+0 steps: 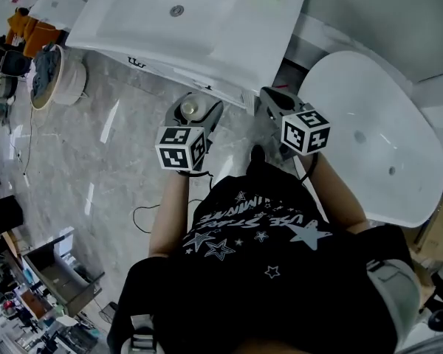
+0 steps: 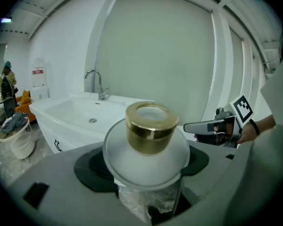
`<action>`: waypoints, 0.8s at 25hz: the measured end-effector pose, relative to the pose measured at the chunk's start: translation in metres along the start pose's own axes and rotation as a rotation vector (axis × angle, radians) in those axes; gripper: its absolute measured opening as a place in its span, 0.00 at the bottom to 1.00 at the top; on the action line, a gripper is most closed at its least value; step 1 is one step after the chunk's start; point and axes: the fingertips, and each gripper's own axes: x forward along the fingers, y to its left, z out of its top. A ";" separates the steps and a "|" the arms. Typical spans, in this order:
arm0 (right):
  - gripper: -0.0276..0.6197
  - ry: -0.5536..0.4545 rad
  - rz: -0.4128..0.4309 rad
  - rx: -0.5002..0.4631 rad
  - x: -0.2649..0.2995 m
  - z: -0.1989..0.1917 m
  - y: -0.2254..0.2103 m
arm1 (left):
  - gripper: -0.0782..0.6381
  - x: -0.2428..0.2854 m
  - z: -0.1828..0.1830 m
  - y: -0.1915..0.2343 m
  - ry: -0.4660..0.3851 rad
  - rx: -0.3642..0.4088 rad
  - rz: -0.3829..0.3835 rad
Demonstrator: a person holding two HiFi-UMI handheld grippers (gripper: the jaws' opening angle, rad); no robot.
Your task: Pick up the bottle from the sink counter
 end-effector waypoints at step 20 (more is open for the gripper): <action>0.05 -0.049 -0.010 -0.110 -0.084 -0.061 0.153 | 0.61 -0.175 -0.103 -0.021 -0.045 0.029 0.015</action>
